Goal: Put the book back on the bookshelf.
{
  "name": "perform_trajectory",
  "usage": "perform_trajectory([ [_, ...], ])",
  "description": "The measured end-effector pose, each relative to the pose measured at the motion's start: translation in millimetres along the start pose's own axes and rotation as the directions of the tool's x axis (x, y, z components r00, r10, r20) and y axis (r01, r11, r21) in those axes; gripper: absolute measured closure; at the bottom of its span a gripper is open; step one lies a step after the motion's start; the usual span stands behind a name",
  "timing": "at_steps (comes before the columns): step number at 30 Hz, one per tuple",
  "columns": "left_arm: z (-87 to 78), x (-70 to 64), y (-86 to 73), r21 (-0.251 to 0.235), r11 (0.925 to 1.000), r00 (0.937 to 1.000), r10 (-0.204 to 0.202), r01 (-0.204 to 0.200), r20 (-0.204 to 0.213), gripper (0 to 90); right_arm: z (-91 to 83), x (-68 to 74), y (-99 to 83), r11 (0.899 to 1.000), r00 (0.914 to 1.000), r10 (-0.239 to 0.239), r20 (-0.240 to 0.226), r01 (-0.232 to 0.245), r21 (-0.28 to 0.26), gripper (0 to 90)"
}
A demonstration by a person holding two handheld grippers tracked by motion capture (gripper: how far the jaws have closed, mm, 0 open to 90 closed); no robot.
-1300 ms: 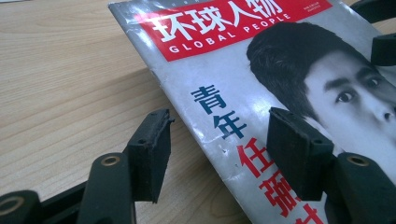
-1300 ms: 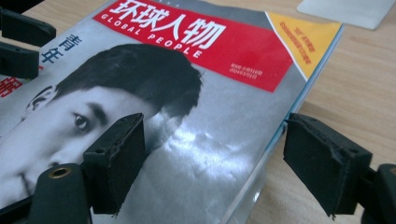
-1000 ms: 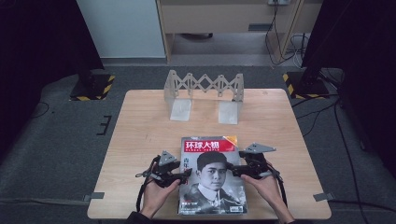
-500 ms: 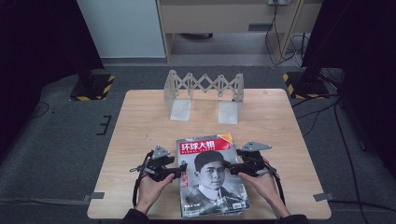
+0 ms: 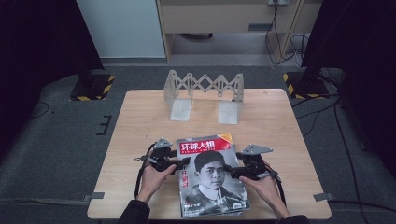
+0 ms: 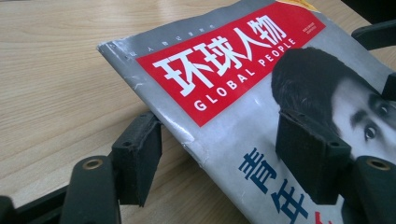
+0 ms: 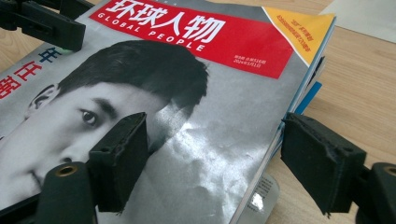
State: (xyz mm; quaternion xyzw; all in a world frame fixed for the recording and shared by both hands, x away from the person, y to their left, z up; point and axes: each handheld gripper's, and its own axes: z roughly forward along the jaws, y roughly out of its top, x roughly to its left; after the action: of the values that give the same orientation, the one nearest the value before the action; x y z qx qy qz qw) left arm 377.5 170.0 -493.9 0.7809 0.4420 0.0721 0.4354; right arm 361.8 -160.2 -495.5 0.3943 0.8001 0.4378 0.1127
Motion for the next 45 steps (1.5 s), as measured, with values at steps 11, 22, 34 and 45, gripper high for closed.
perform_trajectory([
  [11,-14.1,-15.2,13.9,-0.04,0.9972,0.9973,0.064,-0.063,0.035,39.1,4.1,-0.4,3.2,1.0,0.9995,-0.031,-0.011,0.031,-0.003,25.4],
  [22,-4.8,0.0,38.9,-0.012,0.9995,0.9981,0.029,-0.029,0.054,49.5,4.0,-1.3,2.8,0.998,0.9983,-0.057,-0.015,0.057,-0.005,25.5],
  [34,3.1,5.6,50.7,0.044,0.9988,0.9981,0.019,-0.022,0.059,67.9,3.6,-1.6,2.7,0.998,0.9978,-0.065,-0.015,0.065,-0.004,25.7],
  [45,-12.0,-7.1,43.6,-0.014,0.9998,0.9997,-0.016,0.017,0.019,74.6,0.0,3.5,2.7,0.997,0.9971,-0.074,0.016,0.074,-0.007,22.8],
])
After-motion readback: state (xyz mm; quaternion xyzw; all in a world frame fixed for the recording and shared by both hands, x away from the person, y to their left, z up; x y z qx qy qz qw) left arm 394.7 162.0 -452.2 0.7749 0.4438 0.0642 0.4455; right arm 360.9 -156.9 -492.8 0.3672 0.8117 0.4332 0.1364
